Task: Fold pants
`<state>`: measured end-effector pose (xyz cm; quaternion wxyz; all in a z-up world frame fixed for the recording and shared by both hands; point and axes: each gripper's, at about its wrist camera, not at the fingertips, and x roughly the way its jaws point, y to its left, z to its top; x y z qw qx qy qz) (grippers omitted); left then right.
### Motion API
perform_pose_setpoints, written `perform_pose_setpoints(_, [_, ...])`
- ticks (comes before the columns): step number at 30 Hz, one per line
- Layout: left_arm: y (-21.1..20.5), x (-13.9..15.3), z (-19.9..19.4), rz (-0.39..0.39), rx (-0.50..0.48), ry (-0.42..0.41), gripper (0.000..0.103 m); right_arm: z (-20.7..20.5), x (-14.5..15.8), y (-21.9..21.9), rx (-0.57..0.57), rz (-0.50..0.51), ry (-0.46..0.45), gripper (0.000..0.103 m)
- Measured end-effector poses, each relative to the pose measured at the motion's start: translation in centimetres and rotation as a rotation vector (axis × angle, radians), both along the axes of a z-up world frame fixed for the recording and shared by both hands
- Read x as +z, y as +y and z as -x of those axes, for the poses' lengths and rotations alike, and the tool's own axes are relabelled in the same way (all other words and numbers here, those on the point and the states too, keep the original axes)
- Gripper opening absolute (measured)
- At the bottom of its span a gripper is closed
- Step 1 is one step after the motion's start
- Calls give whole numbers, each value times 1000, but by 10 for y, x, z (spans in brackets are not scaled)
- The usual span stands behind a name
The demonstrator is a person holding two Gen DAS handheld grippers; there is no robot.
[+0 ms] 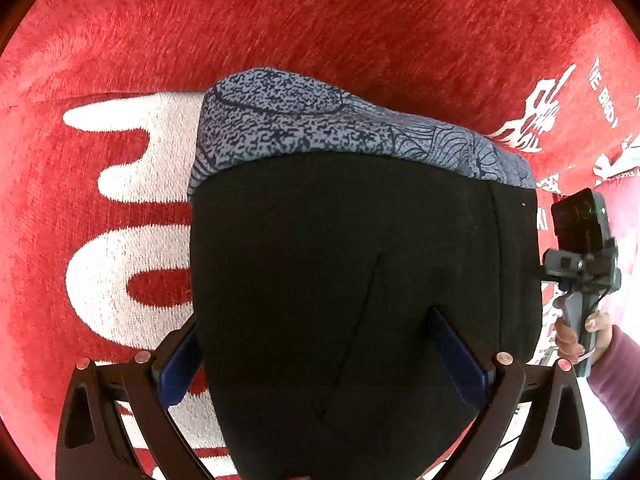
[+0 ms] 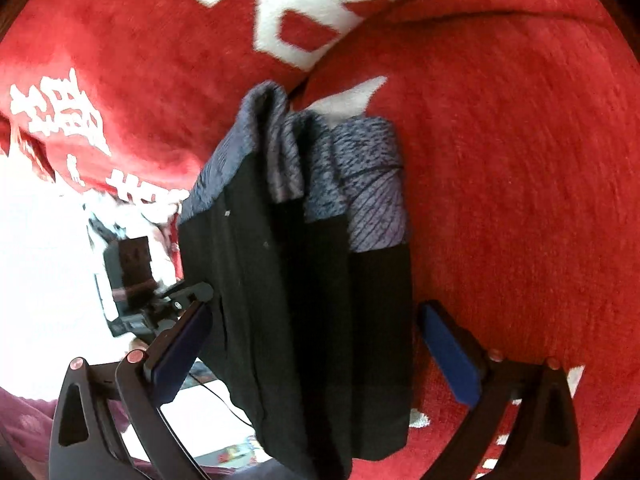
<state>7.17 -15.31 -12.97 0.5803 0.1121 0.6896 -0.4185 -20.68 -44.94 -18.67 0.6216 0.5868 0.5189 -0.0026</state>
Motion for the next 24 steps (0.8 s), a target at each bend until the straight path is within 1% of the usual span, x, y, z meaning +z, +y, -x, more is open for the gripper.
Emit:
perform_pose_setpoints(3, [2, 1, -1, -4, 2, 2, 103, 6, -5, -8, -44, -55, 12, 103])
perform_pose_setpoints(5, [2, 2, 0, -2, 4, -3, 103, 7, -4, -9, -38, -56, 26, 103])
perform_pose_setpoints(6, [2, 4, 1, 3, 7, -6, 101, 5, -2, -9, -18, -41, 39, 102])
perform_pose_setpoints(7, [-3, 5, 4, 18, 9, -3, 89, 0, 0, -5, 14, -15, 49, 99])
perform_pose_setpoints(8, [-2, 10, 6, 44, 9, 1, 85, -7, 3, 2, 47, 7, 54, 79])
perform_pose_setpoints(9, [-2, 15, 8, 55, 8, -14, 80, -18, 5, 10, 75, 33, 79, 73])
perform_pose_setpoints(10, [-2, 22, 12, 65, -3, -40, 77, -21, 6, 13, 77, 41, 75, 70])
perform_pose_setpoints(11, [-1, 25, 14, 69, -6, -52, 75, -18, 8, 12, 70, 36, 60, 63])
perform_pose_setpoints(13, [2, 33, 17, 83, -4, -68, 69, -14, 13, 12, 44, 28, 47, 57])
perform_pose_setpoints(16, [10, 48, 20, 98, 3, -67, 64, -6, 25, 11, -1, 9, 19, 55])
perform_pose_setpoints(18, [15, 57, 23, 100, -2, -74, 63, -1, 38, 15, -40, -22, -18, 54])
perform_pose_setpoints(20, [26, 69, 27, 102, -8, -85, 63, 1, 49, 24, -35, -30, -31, 54])
perform_pose_setpoints(24, [58, 88, 30, 85, 6, -99, 63, 6, 61, 57, -18, -68, -38, 54])
